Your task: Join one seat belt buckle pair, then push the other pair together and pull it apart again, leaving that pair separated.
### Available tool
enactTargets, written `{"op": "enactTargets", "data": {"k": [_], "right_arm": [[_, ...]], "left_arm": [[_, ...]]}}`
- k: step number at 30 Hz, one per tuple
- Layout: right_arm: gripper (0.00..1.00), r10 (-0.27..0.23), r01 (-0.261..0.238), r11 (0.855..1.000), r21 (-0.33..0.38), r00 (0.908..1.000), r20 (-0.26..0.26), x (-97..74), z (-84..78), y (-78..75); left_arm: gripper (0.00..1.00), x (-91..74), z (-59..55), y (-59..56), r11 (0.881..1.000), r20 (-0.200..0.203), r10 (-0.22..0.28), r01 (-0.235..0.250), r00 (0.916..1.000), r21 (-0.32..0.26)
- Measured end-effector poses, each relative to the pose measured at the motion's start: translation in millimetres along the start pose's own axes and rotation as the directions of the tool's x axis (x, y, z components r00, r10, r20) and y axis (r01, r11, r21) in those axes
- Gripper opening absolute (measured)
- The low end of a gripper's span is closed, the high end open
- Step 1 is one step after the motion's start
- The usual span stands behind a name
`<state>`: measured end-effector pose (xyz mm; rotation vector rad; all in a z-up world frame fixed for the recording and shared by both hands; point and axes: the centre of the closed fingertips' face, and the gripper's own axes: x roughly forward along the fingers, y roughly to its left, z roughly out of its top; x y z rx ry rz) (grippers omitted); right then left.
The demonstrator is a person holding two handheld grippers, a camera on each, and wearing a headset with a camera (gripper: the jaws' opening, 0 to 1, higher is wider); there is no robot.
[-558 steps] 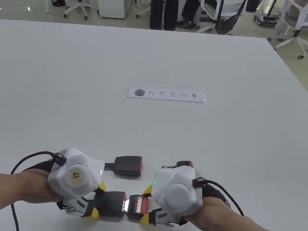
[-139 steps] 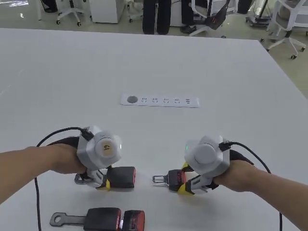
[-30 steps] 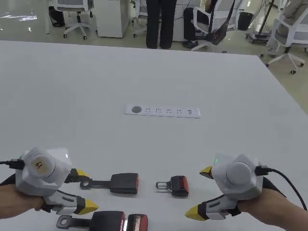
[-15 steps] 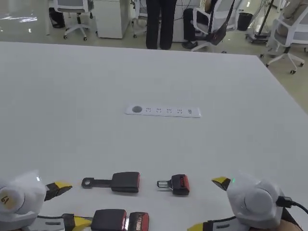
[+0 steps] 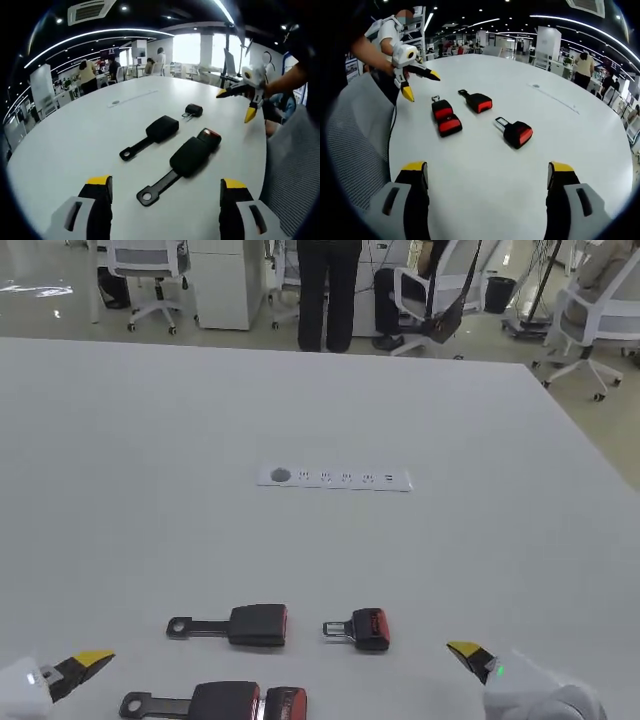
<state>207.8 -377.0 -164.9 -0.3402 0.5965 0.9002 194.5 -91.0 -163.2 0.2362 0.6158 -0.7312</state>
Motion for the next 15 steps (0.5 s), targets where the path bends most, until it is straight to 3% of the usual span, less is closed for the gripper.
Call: {"op": "enactTargets", "data": {"k": [2,8,15], "right_arm": [[0.99,-0.006,0.006,1.000,0.005,0.9999,0.009,1.1,-6.0,-0.4],[1.00,-0.002,0.000,0.999,0.051,0.9989,0.046,2.6,-11.8,4.1],[1.00,-0.016,0.013,0.998,0.057,0.9980,0.061,1.3,-10.4,3.4]], "left_arm": [[0.91,-1.4,-0.9,-2.9,0.998,0.017,-0.008,0.009,0.9998,-0.055],[0.95,-1.5,-7.3,-1.0,0.999,0.026,-0.002,0.003,0.9997,-0.047],[0.98,-0.7,-1.3,-3.7,0.999,0.045,-0.009,0.011,0.9989,-0.052]]}}
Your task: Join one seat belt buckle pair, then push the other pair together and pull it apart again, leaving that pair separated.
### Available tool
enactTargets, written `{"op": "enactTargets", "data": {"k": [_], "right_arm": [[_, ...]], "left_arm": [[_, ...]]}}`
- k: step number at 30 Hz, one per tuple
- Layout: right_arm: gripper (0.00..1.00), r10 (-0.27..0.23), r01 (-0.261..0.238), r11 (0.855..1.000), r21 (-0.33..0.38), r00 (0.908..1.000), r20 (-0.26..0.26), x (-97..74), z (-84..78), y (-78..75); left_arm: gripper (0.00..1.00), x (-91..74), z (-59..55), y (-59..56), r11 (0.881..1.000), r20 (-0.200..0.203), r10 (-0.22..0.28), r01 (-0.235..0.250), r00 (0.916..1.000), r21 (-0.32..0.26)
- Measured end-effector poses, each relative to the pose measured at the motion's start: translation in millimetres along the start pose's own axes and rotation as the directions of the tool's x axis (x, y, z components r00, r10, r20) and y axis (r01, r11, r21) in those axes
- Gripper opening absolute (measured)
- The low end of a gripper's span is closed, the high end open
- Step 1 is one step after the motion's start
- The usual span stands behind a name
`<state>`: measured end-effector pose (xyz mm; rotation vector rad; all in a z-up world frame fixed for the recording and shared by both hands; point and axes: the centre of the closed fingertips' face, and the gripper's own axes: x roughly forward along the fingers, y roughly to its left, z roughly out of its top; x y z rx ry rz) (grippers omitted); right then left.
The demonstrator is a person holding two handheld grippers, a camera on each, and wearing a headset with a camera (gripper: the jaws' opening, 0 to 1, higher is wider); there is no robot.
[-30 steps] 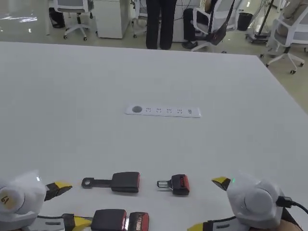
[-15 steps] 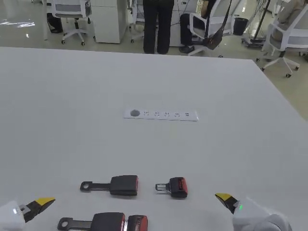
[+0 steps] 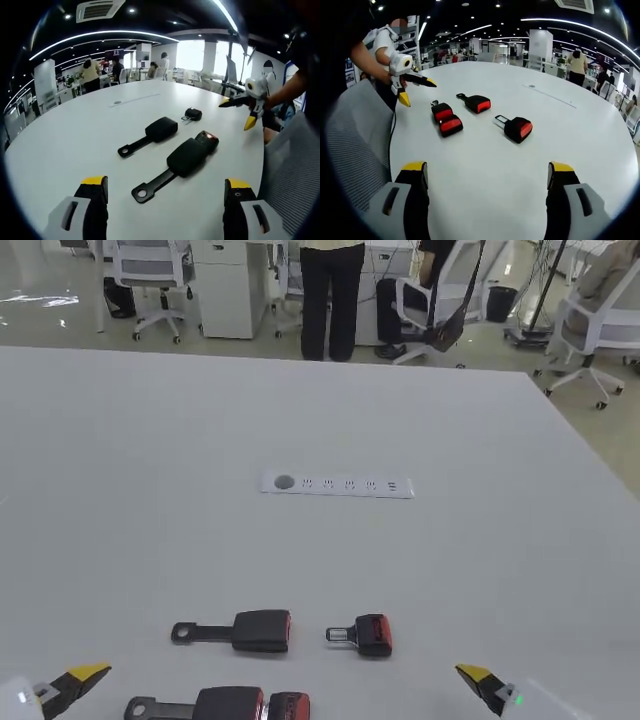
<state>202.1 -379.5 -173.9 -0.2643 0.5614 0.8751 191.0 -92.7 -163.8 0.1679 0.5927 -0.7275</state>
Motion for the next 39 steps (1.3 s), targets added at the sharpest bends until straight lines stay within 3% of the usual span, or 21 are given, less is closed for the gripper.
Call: {"op": "enactTargets", "data": {"k": [18,31,39], "right_arm": [[1.00,-0.024,0.023,1.000,0.018,0.9983,0.052,-0.8,17.4,-5.7],[1.00,-0.028,0.027,1.000,0.011,0.9984,0.050,0.3,14.2,-6.4],[1.00,-0.030,0.029,0.999,0.018,0.9987,0.042,-0.4,13.7,-6.4]], "left_arm": [[0.98,7.5,15.0,5.8,1.000,0.036,0.012,-0.012,0.9993,0.012],[0.98,5.7,13.1,4.8,1.000,0.030,0.017,-0.017,0.9994,0.014],[0.98,6.5,17.6,3.6,1.000,0.039,0.013,-0.014,0.9991,0.022]]}}
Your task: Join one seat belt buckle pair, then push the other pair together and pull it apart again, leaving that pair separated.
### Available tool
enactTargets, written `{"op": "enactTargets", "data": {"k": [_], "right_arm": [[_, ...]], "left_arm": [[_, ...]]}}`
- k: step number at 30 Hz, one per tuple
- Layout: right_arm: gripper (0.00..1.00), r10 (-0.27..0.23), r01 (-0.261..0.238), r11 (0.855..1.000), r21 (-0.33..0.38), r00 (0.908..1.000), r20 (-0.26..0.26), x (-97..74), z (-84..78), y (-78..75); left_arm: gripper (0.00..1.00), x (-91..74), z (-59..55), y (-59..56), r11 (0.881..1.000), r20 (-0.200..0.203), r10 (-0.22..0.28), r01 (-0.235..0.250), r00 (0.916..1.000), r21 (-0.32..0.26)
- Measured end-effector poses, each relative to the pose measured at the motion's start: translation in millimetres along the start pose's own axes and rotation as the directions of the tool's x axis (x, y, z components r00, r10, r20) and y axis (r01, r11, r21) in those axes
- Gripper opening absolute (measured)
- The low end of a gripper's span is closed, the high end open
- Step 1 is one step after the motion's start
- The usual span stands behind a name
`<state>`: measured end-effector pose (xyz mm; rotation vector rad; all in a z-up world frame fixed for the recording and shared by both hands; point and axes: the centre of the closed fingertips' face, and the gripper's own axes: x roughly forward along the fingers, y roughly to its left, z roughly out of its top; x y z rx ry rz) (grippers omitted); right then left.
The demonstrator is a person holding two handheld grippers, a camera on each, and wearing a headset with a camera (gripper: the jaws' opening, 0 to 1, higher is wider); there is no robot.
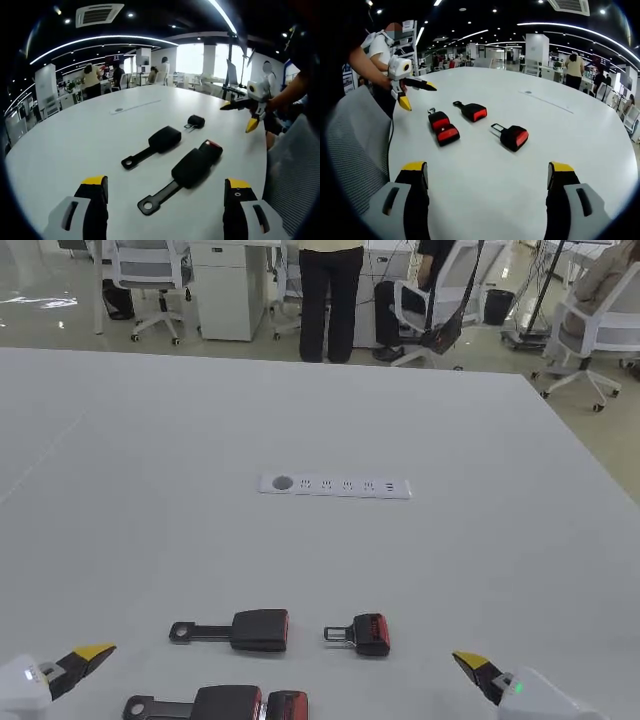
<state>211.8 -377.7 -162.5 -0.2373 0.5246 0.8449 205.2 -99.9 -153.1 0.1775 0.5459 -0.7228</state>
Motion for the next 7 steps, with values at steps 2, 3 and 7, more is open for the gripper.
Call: {"op": "enactTargets", "data": {"k": [2,3,7], "right_arm": [[1.00,-0.004,0.004,1.000,0.004,0.9999,0.012,-0.9,3.2,-0.5],[1.00,-0.009,0.009,1.000,0.008,0.9999,0.011,-1.9,4.0,-1.0],[1.00,-0.010,0.010,1.000,0.005,0.9998,0.014,-2.6,5.2,-0.9]], "left_arm": [[0.98,0.3,-0.3,-0.6,1.000,-0.003,-0.003,0.003,1.0000,-0.003],[0.98,0.4,-0.1,-0.8,1.000,0.000,-0.003,0.003,1.0000,0.003],[0.98,0.8,0.0,-2.2,1.000,-0.004,-0.006,0.006,1.0000,0.009]]}}
